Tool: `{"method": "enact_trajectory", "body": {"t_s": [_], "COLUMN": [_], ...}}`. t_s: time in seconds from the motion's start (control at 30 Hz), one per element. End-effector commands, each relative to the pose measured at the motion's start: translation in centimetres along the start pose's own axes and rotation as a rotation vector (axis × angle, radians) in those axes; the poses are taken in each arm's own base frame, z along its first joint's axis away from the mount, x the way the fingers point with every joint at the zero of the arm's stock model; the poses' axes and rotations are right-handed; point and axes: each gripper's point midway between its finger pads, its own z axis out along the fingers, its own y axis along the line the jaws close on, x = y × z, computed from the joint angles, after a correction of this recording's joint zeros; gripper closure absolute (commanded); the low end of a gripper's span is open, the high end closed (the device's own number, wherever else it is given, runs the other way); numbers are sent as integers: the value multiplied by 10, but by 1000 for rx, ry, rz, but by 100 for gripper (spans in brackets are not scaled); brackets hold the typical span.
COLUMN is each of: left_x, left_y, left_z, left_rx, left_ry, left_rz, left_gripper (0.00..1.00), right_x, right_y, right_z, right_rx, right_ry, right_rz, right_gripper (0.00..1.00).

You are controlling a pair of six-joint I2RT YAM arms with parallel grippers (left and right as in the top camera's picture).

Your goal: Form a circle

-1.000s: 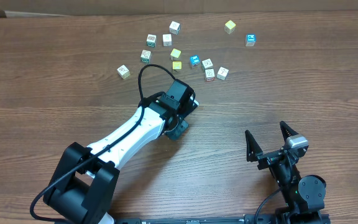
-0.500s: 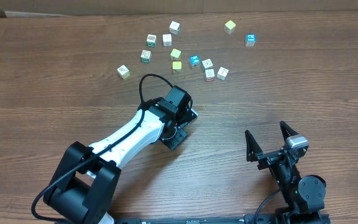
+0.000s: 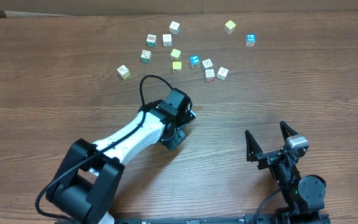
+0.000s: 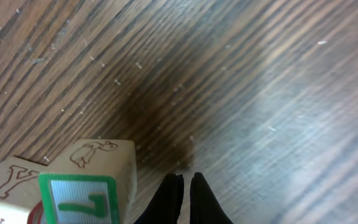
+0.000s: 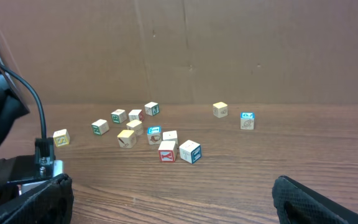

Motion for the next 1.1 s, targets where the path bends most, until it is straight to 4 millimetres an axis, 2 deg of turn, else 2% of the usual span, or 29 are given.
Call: {"method": "enact_trajectory", "body": {"t_s": [0.0, 0.73, 1.07], "left_x": [8, 1, 0], "left_y": [4, 5, 13], "left_z": [13, 10, 9], "left_rx": [-37, -39, -85], "left_ry": [45, 28, 27], "left_rz": [24, 8, 7], "left_gripper": [96, 96, 96], "right_x": [2, 2, 2], "right_y": [-2, -2, -2], "right_z": [0, 0, 0], "right_rx": [7, 7, 7], "right_ry": [-3, -3, -3], "right_rz": [-5, -5, -5], "right_gripper": [0, 0, 0]}}
